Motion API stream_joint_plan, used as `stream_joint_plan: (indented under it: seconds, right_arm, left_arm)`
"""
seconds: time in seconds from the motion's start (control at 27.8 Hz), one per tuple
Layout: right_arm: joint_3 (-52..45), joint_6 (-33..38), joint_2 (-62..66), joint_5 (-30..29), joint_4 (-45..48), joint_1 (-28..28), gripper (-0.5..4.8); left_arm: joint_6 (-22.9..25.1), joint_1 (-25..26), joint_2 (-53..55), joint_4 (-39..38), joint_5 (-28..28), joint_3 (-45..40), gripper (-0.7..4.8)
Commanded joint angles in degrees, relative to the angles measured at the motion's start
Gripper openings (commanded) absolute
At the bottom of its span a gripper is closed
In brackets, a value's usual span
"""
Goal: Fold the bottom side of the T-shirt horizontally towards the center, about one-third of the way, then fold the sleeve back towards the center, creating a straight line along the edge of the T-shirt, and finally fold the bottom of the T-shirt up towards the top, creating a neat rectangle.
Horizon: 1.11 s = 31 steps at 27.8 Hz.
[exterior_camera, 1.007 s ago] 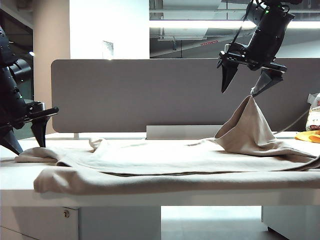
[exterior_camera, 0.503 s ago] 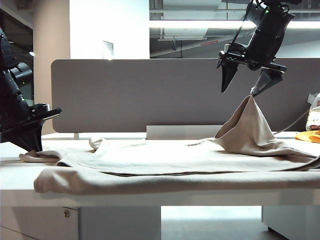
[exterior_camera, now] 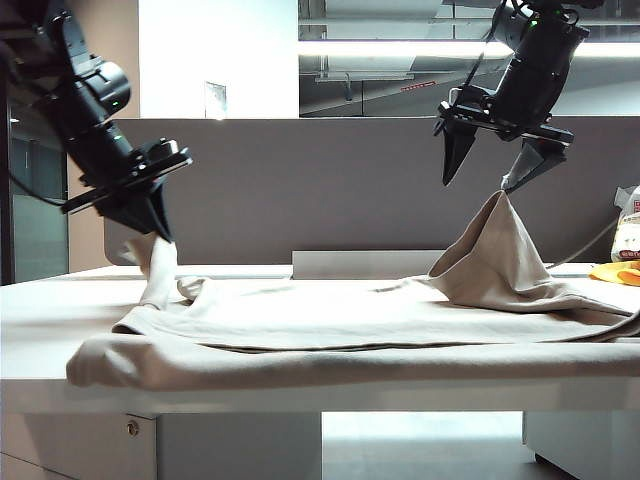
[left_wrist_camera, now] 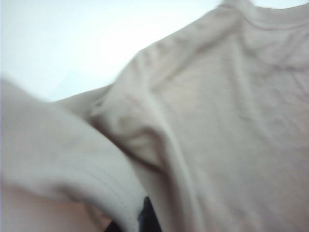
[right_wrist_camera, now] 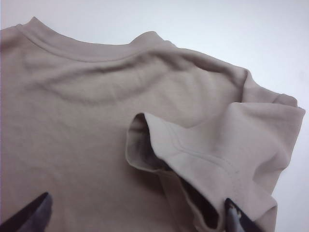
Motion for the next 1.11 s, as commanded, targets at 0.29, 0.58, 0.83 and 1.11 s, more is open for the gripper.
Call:
stream_joint_plan:
  seconds: [0.29, 0.58, 0.83, 1.11]
  right_arm:
    - [0.15, 0.17, -0.31, -0.59, 0.20, 0.04, 4.79]
    - [0.13, 0.15, -0.31, -0.61, -0.33, 0.02, 4.79]
    - [0.07, 0.20, -0.31, -1.46, -0.68, 0.04, 4.79]
    - [0.07, 0.33, -0.31, -2.16, -0.70, 0.02, 4.79]
  left_arm:
    - [2.73, -7.41, -0.04, -0.57, 0.11, 0.20, -0.06]
    - [1.09, -11.96, 0.13, 2.45, -0.55, 0.17, -0.06]
    - [-1.60, -11.93, 0.13, 2.19, -0.57, 0.17, 3.69]
    - [-6.82, -12.35, 0.11, 3.48, 9.35, 0.17, 4.79]
